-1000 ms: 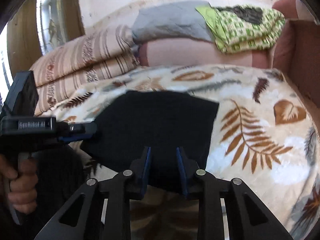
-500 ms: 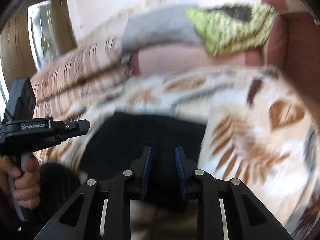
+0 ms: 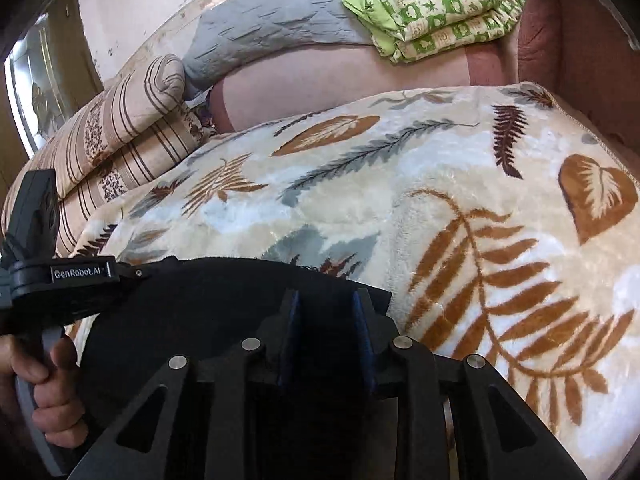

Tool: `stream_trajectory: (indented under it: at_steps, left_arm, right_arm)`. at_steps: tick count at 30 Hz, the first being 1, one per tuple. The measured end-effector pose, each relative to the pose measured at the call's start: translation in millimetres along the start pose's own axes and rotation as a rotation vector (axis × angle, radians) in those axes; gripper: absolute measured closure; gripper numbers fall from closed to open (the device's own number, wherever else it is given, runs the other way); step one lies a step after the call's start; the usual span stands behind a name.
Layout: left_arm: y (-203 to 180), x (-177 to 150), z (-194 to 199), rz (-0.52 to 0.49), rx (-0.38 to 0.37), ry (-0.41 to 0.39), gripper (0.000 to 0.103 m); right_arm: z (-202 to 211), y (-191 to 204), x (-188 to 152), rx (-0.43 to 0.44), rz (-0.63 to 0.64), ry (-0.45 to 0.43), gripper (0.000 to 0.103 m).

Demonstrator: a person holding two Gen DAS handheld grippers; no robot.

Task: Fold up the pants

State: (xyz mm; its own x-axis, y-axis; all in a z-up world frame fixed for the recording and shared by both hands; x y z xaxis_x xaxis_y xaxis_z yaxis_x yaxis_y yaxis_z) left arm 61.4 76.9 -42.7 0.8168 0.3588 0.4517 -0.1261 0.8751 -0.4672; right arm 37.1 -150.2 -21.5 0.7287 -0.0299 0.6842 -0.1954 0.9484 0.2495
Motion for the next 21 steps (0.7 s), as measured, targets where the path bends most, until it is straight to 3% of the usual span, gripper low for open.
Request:
stream_trajectory:
  at_steps: [5, 6, 8, 9, 10, 12, 14, 16, 18, 20, 21]
  left_arm:
    - [-6.9, 0.1, 25.0, -0.016, -0.024, -0.058, 0.092]
    - [-9.1, -1.8, 36.9, -0.019, -0.022, -0.092, 0.090]
    - [-15.9, -12.8, 63.3, -0.047, -0.041, -0.160, 0.073]
    - [-20.2, -23.3, 72.5, -0.061, -0.069, -0.170, 0.073]
    - [-23.4, -31.6, 73.7, -0.072, -0.078, -0.156, 0.073]
    - [-29.0, -48.4, 56.1, -0.113, -0.025, -0.083, 0.073]
    - [-30.8, -49.0, 45.0, -0.138, 0.020, -0.078, 0.073]
    - [-29.8, -40.3, 53.5, -0.108, -0.024, -0.076, 0.073]
    - [-20.9, -30.6, 69.1, -0.061, -0.064, -0.107, 0.071]
    - [1.7, -20.4, 81.6, 0.029, -0.039, -0.160, 0.050]
    - [9.5, -18.6, 80.4, 0.066, -0.029, -0.155, 0.047]
  right_arm:
    - [29.1, 4.8, 4.1, -0.011, 0.025, -0.056, 0.074]
    - [44.6, 9.6, 3.6, -0.001, 0.041, -0.087, 0.073]
    - [65.1, 18.5, -0.4, 0.031, 0.074, -0.119, 0.072]
    - [68.4, 24.7, -6.6, 0.047, 0.102, -0.098, 0.072]
    - [63.4, 26.7, -12.3, 0.049, 0.114, -0.056, 0.073]
    - [43.1, 24.2, -28.7, 0.036, 0.112, 0.032, 0.072]
    - [48.7, 18.6, -23.5, 0.071, 0.074, 0.011, 0.073]
    - [67.8, 5.5, -14.4, 0.111, 0.008, -0.061, 0.072]
    - [81.5, -11.6, -12.0, 0.118, -0.064, -0.112, 0.062]
    - [76.9, -28.9, -15.8, 0.186, -0.169, -0.093, 0.055]
    - [70.4, -33.1, -18.6, 0.217, -0.207, -0.066, 0.055]
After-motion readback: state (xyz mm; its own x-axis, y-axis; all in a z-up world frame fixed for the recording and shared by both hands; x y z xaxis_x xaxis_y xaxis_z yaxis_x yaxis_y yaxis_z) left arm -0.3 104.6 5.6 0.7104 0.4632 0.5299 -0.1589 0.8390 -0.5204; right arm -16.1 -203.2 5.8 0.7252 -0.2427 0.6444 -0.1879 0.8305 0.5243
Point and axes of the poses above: each gripper's, at about its wrist camera, not at the fingertips, and z roughly against the way its jaws point, y to its left, x to its top, the point moved 2 cm from there along -z, roughly the way its jaws point, and after that the axes turned 1 degree about z, right-handed, at the moved point
